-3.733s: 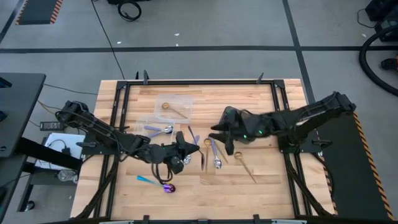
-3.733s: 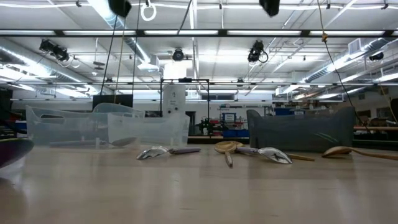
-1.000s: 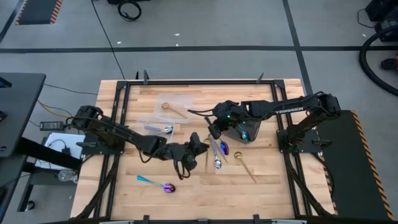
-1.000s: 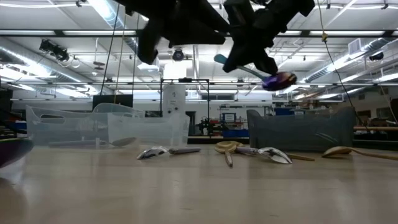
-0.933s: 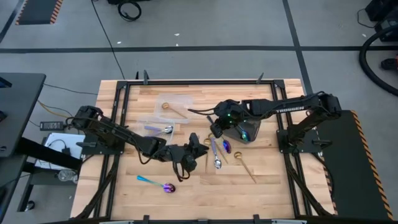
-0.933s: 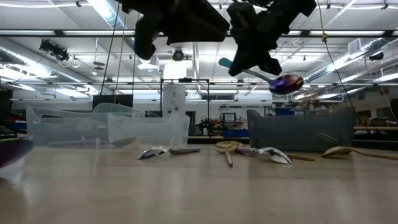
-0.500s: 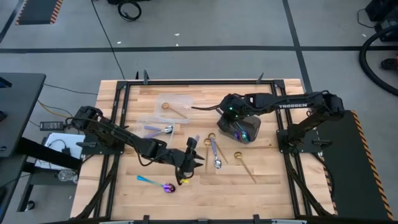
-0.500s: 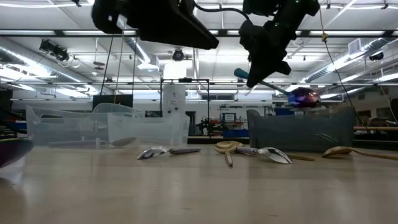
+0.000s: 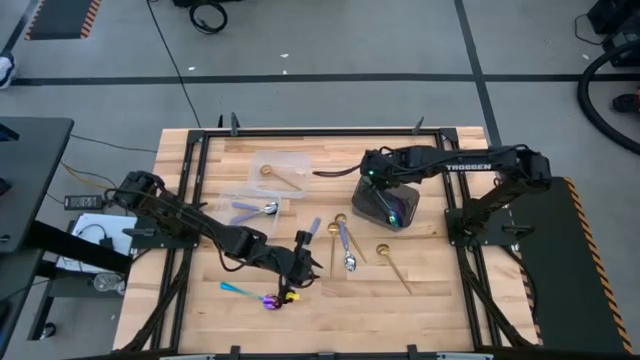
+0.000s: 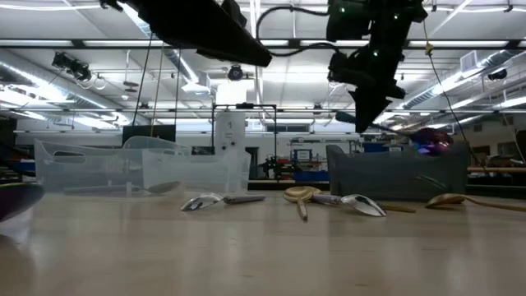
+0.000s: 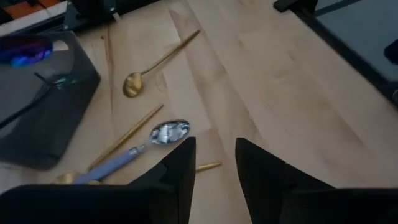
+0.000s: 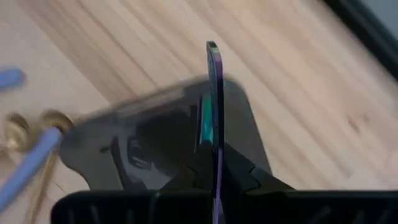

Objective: Sort silverware by color (type)
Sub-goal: Put the purple spoon into the black bin

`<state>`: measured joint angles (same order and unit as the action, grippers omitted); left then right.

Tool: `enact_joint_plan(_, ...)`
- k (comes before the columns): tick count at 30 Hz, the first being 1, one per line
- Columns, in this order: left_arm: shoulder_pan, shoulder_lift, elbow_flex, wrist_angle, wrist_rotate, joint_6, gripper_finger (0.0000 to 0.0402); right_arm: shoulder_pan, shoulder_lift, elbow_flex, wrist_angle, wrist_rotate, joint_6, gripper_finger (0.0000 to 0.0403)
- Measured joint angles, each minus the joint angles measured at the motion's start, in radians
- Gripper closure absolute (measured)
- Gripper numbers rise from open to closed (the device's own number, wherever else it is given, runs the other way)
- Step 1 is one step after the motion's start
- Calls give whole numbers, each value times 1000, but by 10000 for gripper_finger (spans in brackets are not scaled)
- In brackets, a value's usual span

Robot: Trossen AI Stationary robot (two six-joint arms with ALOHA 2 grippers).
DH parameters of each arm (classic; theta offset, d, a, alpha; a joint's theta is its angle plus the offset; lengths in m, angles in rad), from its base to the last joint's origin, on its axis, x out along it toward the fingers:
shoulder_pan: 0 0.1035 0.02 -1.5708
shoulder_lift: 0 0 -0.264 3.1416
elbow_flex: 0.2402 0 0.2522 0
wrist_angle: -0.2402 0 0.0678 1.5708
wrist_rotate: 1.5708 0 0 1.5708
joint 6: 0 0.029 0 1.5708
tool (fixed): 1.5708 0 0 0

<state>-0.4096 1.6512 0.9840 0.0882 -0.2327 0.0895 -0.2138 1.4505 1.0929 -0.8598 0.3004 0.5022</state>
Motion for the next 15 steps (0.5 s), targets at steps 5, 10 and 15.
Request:
enact_joint_plan(5,-1,-13,0,-3,0,-60,281,0,6,-57,8,-18,83,390)
enact_joint_plan(10,-1,-21,1,-2,0,-108,281,-4,6,-86,16,-11,160,389)
enact_joint_plan(15,-4,-21,1,-7,0,-137,281,-22,6,-111,37,-25,194,388)
